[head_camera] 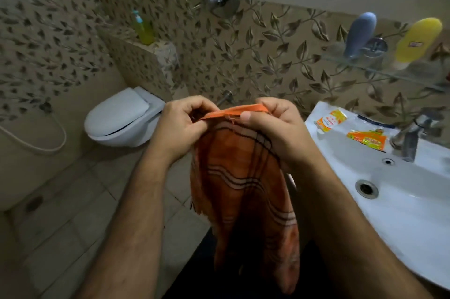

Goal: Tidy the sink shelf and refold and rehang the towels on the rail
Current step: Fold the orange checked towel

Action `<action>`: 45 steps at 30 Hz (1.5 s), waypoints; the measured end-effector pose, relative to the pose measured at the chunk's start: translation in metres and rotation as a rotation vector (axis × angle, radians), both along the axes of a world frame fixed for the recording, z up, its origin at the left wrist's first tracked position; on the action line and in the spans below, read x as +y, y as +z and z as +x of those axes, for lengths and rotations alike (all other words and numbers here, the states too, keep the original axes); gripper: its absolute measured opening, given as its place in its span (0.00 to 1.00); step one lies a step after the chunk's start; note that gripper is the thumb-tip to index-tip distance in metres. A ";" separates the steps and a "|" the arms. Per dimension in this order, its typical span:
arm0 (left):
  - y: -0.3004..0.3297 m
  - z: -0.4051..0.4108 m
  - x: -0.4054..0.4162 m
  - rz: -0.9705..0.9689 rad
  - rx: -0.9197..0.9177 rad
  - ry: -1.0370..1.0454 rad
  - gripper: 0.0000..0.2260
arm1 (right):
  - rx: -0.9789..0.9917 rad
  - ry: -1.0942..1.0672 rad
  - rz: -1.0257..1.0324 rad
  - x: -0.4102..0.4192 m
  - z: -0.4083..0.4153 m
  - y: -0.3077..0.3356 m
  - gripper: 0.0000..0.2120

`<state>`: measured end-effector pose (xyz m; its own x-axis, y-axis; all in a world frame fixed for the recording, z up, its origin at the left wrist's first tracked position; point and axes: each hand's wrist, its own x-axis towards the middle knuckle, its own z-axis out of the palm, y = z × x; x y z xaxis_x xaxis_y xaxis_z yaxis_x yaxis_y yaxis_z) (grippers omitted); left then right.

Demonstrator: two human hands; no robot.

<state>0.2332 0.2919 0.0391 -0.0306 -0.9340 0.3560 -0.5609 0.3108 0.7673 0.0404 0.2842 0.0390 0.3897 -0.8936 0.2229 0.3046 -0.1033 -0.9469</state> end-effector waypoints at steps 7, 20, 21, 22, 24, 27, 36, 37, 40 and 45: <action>-0.067 0.023 0.011 0.214 0.450 0.299 0.15 | 0.106 -0.334 0.110 -0.012 0.019 0.008 0.12; -0.019 0.077 0.019 0.430 0.144 -0.268 0.07 | 0.596 0.174 0.126 0.001 0.068 -0.018 0.12; -0.023 0.087 0.018 0.407 0.107 -0.255 0.07 | 0.547 0.171 0.163 0.002 0.070 -0.017 0.13; -0.030 0.095 0.016 0.382 0.047 -0.233 0.06 | 0.509 0.161 0.189 0.003 0.074 -0.016 0.14; -0.044 0.106 0.016 0.335 -0.043 -0.134 0.04 | 0.475 0.128 0.227 0.001 0.082 -0.016 0.15; -0.064 0.121 0.016 0.283 -0.023 0.023 0.10 | 0.504 0.061 0.268 0.002 0.092 -0.012 0.16; -0.085 0.149 0.029 0.371 0.283 0.116 0.05 | 0.671 -0.382 0.294 0.002 0.093 -0.023 0.15; -0.087 0.151 0.031 0.370 0.251 0.128 0.04 | 0.697 -0.416 0.285 0.002 0.093 -0.023 0.15; -0.094 0.151 0.034 0.367 0.125 0.192 0.04 | 0.726 -0.457 0.277 0.000 0.094 -0.025 0.14; -0.106 0.145 0.030 0.391 0.285 0.256 0.07 | 0.749 -0.483 0.233 -0.016 0.084 -0.029 0.13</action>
<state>0.3784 0.3217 -0.0672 0.2619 -0.9633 -0.0580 -0.3344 -0.1470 0.9309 0.1245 0.2684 0.0105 -0.0676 -0.9873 -0.1435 -0.4227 0.1586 -0.8923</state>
